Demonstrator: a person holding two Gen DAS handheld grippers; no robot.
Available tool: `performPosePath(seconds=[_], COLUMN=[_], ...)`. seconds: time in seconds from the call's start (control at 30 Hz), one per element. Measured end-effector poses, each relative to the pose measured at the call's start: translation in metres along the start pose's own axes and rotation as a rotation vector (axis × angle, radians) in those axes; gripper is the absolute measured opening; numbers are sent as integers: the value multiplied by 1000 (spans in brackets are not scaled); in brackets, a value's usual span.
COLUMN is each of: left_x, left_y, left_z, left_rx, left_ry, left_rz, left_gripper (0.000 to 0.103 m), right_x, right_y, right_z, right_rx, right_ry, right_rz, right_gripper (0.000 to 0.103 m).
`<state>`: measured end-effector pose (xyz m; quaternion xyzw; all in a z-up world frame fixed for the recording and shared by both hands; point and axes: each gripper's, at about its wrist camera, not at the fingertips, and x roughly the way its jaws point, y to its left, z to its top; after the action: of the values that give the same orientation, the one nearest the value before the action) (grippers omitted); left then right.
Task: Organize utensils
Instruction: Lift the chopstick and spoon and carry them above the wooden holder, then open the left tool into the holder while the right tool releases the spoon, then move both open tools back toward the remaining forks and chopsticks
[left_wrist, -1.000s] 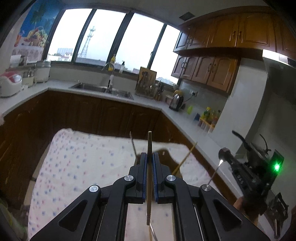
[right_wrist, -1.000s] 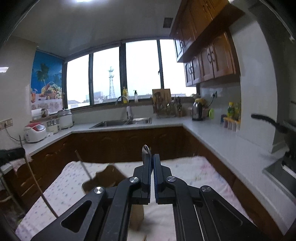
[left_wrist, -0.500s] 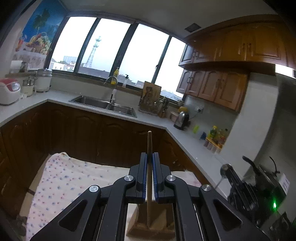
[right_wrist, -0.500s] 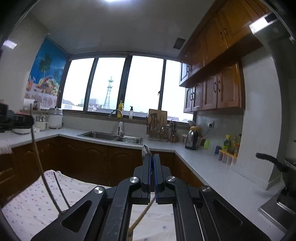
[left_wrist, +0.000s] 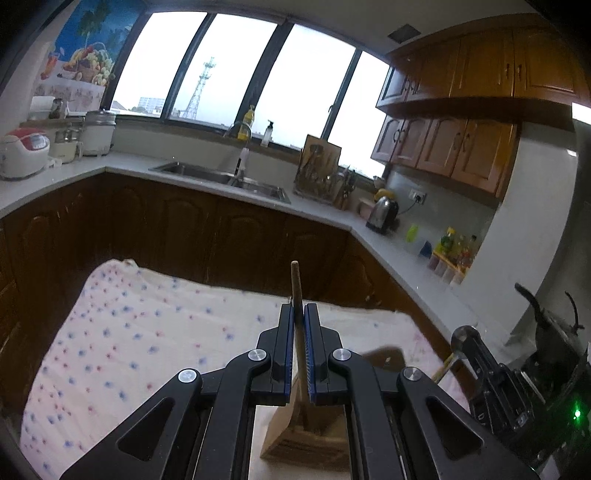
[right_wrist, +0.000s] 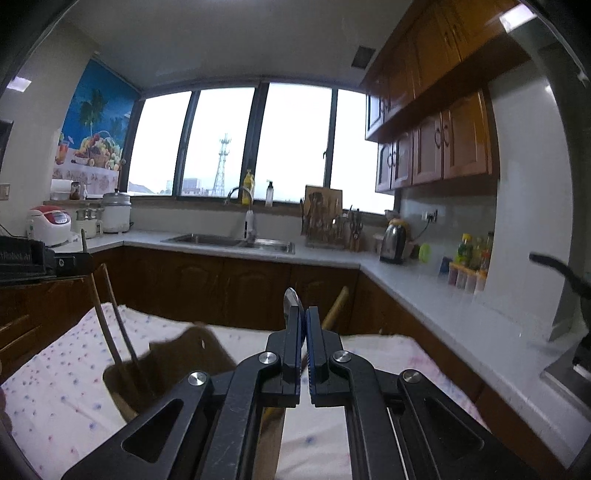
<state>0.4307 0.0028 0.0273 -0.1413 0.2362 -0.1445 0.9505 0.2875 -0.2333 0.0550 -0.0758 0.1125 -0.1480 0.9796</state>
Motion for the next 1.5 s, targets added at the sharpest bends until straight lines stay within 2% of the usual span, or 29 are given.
performPosePath(seconds=[0.13, 0.3, 0.7, 0.77, 0.8, 0.83, 0.87, 0.9, 1.0, 1.07, 1.1, 1.17, 1.2, 1.27, 1.3, 1.43, 1.5], left_x=[12, 19, 8, 7, 5, 4, 3, 1, -4, -11, -14, -23, -30, -43, -50, -76, -92], left_y=[5, 2, 3, 5, 7, 8, 8, 9, 9, 10, 10, 12, 14, 18, 21, 27, 26], left_z=[-7, -5, -1, -1, -1, -1, 0, 0, -1, -2, -4, -8, -10, -16, -19, -34, -40], left_rx=[-4, 22, 31, 29, 30, 31, 29, 24, 21, 18, 20, 13, 5, -11, -24, -52, -52], left_ry=[21, 0, 14, 29, 30, 33, 31, 26, 25, 19, 11, 11, 5, 2, 4, 29, 34], left_rz=[-15, -6, 10, -3, 0, 6, 8, 11, 15, 19, 19, 32, 32, 44, 60, 62, 62], left_gripper=[4, 4, 5, 9, 11, 17, 21, 22, 26, 39, 43, 65, 68, 84, 87, 90, 91], right_x=[2, 5, 10, 10, 10, 8, 6, 3, -3, -7, -10, -14, -18, -25, -30, -51, -65], right_y=[-6, -8, -14, -18, -20, -21, -23, -24, -25, -28, -31, -37, -41, -51, -55, -68, -76], right_z=[-10, -18, -11, -10, -9, -8, -6, -5, -3, -3, -3, -3, -3, -4, -3, -6, -8], right_rx=[11, 16, 23, 43, 52, 58, 62, 63, 74, 90, 99, 117, 133, 165, 179, 237, 272], right_ry=[47, 107, 159, 171, 175, 173, 165, 157, 152, 158, 160, 163, 166, 170, 175, 184, 192], right_rz=[10, 42, 70, 85, 93, 96, 96, 95, 100, 109, 111, 107, 112, 123, 125, 166, 200], right_gripper=[2, 2, 5, 6, 11, 17, 29, 37, 39, 41, 45, 54, 58, 61, 69, 81, 91])
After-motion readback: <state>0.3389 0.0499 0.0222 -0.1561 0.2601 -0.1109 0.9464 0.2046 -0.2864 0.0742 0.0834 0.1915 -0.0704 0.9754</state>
